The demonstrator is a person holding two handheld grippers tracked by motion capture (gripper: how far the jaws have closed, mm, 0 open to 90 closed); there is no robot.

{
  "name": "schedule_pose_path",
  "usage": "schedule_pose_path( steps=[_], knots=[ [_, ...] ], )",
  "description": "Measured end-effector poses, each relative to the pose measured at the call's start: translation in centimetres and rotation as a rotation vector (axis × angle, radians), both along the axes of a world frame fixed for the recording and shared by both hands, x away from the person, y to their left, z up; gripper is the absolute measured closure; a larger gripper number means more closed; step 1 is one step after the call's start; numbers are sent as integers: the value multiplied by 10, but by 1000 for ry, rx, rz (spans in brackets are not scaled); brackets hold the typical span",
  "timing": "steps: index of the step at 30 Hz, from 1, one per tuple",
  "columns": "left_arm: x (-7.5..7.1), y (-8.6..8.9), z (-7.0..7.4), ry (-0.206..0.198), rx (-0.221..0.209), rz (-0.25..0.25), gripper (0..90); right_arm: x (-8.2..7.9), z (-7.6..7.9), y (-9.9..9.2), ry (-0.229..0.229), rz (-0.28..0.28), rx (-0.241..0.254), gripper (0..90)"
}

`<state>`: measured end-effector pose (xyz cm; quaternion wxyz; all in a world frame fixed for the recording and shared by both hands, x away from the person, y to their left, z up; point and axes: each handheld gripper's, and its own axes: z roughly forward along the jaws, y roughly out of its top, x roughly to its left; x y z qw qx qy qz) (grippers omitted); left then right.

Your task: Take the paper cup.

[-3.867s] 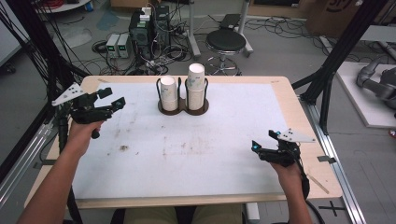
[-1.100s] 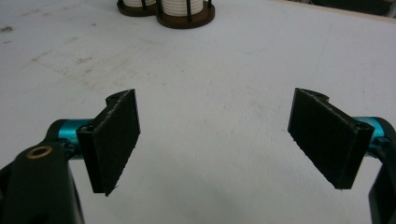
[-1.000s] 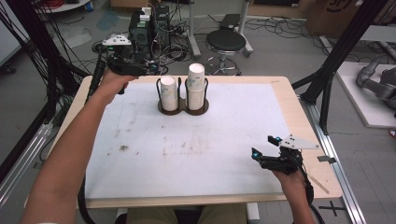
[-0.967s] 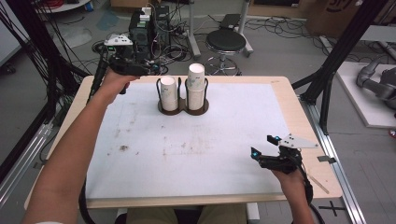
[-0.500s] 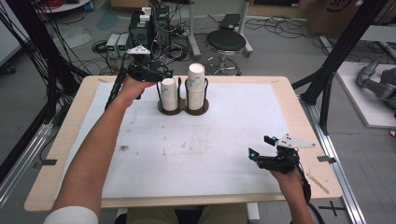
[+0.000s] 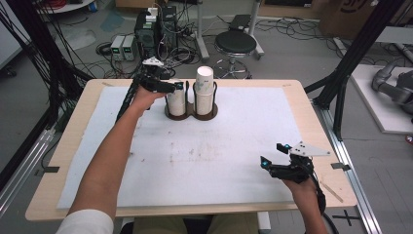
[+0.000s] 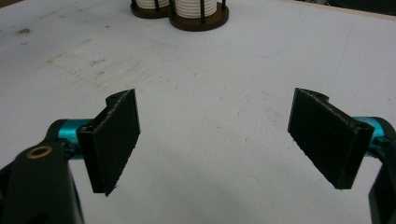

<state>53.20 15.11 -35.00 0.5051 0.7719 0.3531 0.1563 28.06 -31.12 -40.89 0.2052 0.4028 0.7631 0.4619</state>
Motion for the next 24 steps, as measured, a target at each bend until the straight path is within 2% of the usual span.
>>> schedule_pose_path(
  steps=[4, 7, 13, 19, 24],
  knots=[
    [0, 0, -7, 5, 4, 7, 225, -1, -1, -1, 1, -5, -1, 173],
    [0, 1, -8, 2, -17, 14, 250, -2, -2, -2, 4, -6, -1, 173],
    [-1, 0, -7, -13, 6, -12, 343, -2, -2, -3, 5, -10, -2, 173],
    [-3, -2, -4, -23, 24, -3, 354, -2, -2, -3, 8, -12, -2, 173],
    [-5, -1, 3, -47, -10, 13, 356, -2, -2, -2, 7, -9, -2, 173]
  ],
)
